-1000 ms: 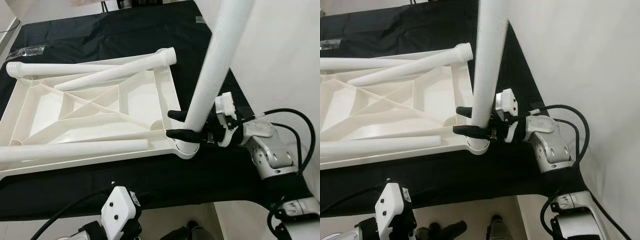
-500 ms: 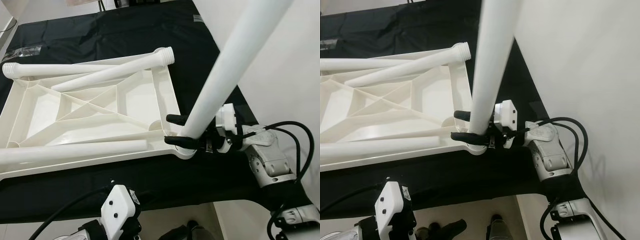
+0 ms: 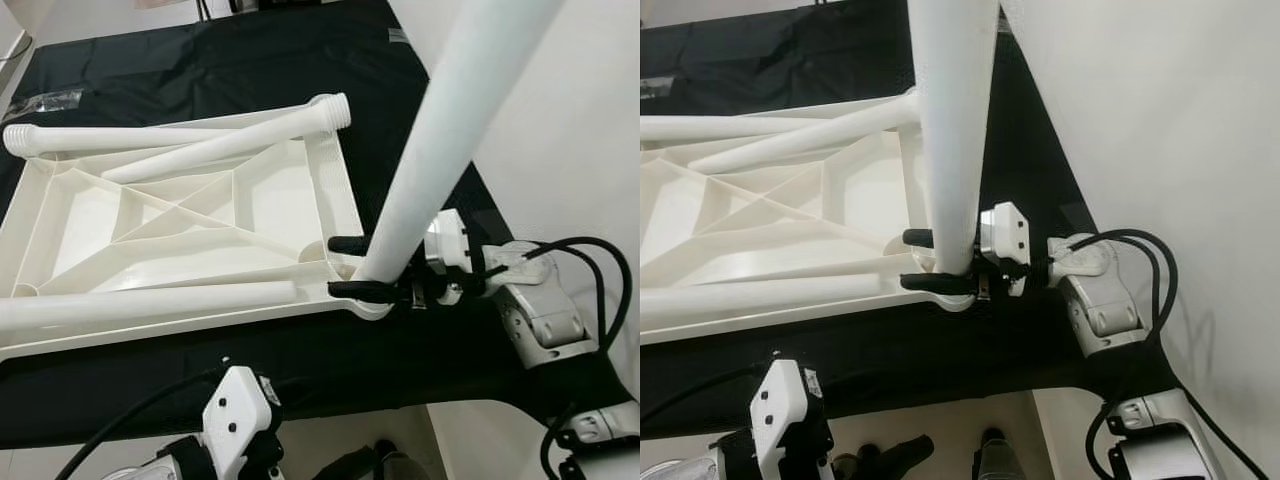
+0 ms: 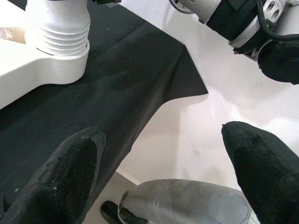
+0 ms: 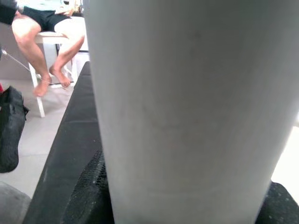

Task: Building children table

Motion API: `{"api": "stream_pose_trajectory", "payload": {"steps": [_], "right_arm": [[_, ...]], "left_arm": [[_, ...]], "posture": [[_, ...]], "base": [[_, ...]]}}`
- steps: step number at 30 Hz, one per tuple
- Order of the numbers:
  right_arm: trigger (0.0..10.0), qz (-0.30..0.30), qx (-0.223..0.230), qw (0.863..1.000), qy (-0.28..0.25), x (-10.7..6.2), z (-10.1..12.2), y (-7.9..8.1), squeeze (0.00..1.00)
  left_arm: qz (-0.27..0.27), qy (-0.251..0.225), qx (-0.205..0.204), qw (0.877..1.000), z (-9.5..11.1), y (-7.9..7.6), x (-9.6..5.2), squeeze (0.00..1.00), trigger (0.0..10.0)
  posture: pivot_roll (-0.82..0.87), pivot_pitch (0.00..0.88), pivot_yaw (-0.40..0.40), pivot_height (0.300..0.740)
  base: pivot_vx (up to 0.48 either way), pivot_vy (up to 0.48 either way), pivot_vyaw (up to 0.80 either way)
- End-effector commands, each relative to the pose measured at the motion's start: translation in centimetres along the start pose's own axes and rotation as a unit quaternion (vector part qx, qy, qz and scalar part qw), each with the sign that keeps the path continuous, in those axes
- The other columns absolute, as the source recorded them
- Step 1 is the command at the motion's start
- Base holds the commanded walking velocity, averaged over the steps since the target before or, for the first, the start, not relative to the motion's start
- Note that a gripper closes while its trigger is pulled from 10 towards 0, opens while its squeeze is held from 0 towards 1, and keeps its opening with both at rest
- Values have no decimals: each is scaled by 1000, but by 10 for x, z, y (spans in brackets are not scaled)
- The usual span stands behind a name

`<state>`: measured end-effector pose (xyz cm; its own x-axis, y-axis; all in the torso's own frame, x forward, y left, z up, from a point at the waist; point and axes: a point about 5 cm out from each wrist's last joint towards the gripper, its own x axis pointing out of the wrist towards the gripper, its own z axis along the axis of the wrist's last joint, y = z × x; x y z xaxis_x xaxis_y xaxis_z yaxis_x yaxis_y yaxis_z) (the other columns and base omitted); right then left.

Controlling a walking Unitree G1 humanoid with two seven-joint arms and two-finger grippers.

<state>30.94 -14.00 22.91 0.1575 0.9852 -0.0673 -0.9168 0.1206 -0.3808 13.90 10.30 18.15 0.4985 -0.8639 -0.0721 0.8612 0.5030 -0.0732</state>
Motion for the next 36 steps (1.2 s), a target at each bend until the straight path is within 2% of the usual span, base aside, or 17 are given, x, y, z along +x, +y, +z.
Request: {"api": "stream_pose_trajectory", "payload": {"steps": [1, 6, 20, 24, 27, 28, 29, 30, 31, 32, 33, 34, 35, 36], "right_arm": [[10000, -33, 133, 987, 90, -9, -54, 16, 0], [10000, -52, 150, 982, 101, -10, -59, 15, 0], [10000, -72, 148, 982, 96, -11, -62, 20, 0], [10000, -91, 146, 980, 103, -12, -63, 20, 0], [10000, -126, 141, 974, 125, -13, -64, 19, 0], [10000, -171, 134, 964, 155, -14, -64, 21, 0], [10000, -171, 134, 964, 155, -14, -64, 21, 0], [10000, -227, 135, 947, 181, -11, -61, 27, 0], [10000, -227, 135, 947, 181, -11, -61, 27, 0], [10000, -304, 139, 924, 187, -3, -51, 39, 0], [10000, -304, 139, 924, 187, -3, -51, 39, 0], [10000, -373, 153, 898, 179, 5, -41, 54, 0], [10000, -373, 153, 898, 179, 5, -41, 54, 0], [10000, -427, 176, 873, 158, 16, -33, 71, 0]], "left_arm": [[-6, 10, -8, 1000, -2, -4, -2, 0, 10000], [-6, 10, -9, 1000, -2, -4, -2, 0, 10000], [-8, 11, -9, 1000, -2, -4, -2, 0, 10000], [-8, 12, -9, 1000, -3, -5, -2, 0, 10000], [-8, 12, -10, 1000, -4, -4, -2, 0, 10000], [-8, 12, -9, 1000, -4, -4, -1, 0, 10000], [-8, 12, -9, 1000, -4, -4, -1, 0, 10000], [-8, 11, -9, 1000, -5, -4, 0, 0, 10000], [-8, 11, -9, 1000, -5, -4, 0, 0, 10000], [-7, 11, -9, 1000, -6, -4, 0, 0, 10000], [-7, 11, -9, 1000, -6, -4, 0, 0, 10000], [-7, 10, -8, 1000, -6, -4, 1, 0, 10000], [-7, 10, -8, 1000, -6, -4, 1, 0, 10000], [-6, 9, -8, 1000, -6, -4, 1, 0, 10000]], "posture": [[20, 389, 56, 740], [19, 390, 55, 740], [20, 381, 60, 740], [15, 378, 58, 740], [8, 371, 50, 740], [-1, 365, 39, 740], [-1, 365, 39, 740], [-6, 361, 31, 740], [-6, 361, 31, 740], [-15, 357, 15, 740], [-15, 357, 15, 740], [-18, 356, 10, 740], [-18, 356, 10, 740], [-23, 353, 9, 740]], "base": [[0, 0, 0], [0, 0, 0], [0, 0, 0], [0, 0, 0], [0, 0, 0], [0, 0, 0], [0, 0, 0], [0, 0, 0], [0, 0, 0], [0, 0, 0], [0, 0, 0], [0, 0, 0], [0, 0, 0], [0, 0, 0]]}}
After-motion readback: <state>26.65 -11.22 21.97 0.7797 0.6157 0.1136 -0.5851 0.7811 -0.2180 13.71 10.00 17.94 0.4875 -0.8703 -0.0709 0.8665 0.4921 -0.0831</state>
